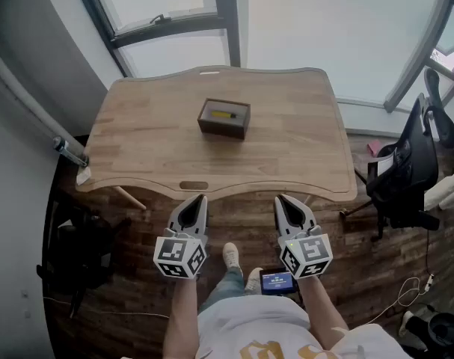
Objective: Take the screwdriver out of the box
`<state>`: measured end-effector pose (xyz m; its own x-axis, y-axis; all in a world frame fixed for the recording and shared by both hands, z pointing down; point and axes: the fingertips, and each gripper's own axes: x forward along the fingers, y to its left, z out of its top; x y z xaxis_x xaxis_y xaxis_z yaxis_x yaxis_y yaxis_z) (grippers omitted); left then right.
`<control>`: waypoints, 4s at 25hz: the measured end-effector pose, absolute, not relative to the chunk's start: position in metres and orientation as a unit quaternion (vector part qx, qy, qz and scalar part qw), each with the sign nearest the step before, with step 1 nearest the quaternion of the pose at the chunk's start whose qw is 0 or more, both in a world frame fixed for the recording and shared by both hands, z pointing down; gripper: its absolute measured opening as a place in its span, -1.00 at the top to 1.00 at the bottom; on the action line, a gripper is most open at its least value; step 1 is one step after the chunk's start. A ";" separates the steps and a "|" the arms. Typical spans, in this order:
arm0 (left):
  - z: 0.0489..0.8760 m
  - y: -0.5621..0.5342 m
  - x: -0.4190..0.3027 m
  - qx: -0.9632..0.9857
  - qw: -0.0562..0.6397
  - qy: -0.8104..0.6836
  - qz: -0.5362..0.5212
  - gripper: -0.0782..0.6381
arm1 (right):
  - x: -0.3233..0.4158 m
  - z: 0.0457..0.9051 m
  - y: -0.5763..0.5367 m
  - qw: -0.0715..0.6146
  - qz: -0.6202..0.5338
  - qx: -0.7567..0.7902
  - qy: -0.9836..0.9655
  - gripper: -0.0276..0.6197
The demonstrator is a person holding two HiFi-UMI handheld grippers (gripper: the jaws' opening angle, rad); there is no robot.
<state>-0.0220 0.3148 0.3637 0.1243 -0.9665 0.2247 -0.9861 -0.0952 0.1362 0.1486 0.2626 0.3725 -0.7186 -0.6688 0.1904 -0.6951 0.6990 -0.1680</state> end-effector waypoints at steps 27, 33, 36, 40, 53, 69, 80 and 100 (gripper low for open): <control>0.367 0.277 -0.031 0.723 0.133 -0.678 0.024 0.74 | 0.156 0.375 0.219 0.035 0.123 0.378 -0.917 0.82; 0.378 0.222 -0.059 0.718 0.150 -0.679 0.015 0.75 | 0.137 0.385 0.169 0.046 0.125 0.388 -0.912 0.82; 0.384 0.186 -0.074 0.721 0.141 -0.677 0.037 0.75 | 0.123 0.388 0.137 0.052 0.126 0.397 -0.908 0.82; 0.395 0.137 -0.098 0.726 0.146 -0.670 0.056 0.75 | 0.100 0.388 0.092 0.065 0.115 0.412 -0.902 0.82; 0.425 0.014 -0.163 0.754 0.176 -0.630 0.051 0.75 | 0.032 0.412 -0.019 0.104 0.121 0.441 -0.883 0.82; 0.421 -0.046 -0.153 0.785 0.135 -0.594 0.115 0.74 | 0.027 0.396 -0.053 0.086 0.113 0.468 -0.872 0.82; 0.422 -0.058 -0.161 0.780 0.151 -0.597 0.111 0.74 | 0.022 0.405 -0.071 0.077 0.128 0.459 -0.876 0.82; 0.474 -0.088 -0.151 0.800 0.180 -0.533 0.208 0.74 | 0.019 0.446 -0.096 0.100 0.176 0.453 -0.868 0.82</control>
